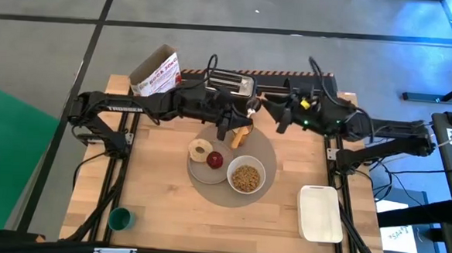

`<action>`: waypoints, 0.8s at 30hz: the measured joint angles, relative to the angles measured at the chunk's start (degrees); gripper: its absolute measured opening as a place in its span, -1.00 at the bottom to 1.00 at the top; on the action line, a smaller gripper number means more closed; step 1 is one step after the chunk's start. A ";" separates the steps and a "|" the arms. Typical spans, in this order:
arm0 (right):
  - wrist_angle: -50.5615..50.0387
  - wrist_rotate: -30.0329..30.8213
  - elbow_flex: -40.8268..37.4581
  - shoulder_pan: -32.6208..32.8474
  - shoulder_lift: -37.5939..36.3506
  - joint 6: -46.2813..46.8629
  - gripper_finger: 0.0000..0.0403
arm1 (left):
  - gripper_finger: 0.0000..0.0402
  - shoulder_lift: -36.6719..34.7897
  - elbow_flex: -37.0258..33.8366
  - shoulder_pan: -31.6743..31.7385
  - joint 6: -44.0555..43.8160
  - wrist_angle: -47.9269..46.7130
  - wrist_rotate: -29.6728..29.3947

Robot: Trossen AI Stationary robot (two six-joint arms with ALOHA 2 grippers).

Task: Arrange a breakfast setting
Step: Put the yellow spoon on the placemat to the right of the white bowl

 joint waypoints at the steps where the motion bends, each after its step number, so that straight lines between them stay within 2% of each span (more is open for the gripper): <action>1: 1.56 -0.45 -0.29 0.07 0.45 -0.07 -0.12 | -0.86 0.00 0.00 0.03 -0.13 0.36 -0.55; 12: 3.66 -2.85 -0.46 -1.00 3.08 -1.34 -0.12 | -0.86 -0.11 0.02 0.26 0.00 0.94 -1.70; 16: 3.93 0.00 -0.55 -0.89 0.80 -4.04 -0.12 | -0.86 -0.11 0.07 0.87 0.09 0.95 -2.36; 20: 5.57 0.10 -0.40 -0.89 -2.61 -5.91 -0.12 | -0.86 -0.09 0.07 1.87 -0.36 0.86 -2.36; 24: 5.12 -3.07 -0.37 -0.91 -3.27 -6.69 -0.12 | -0.86 -0.07 0.07 2.40 -0.81 0.88 -1.38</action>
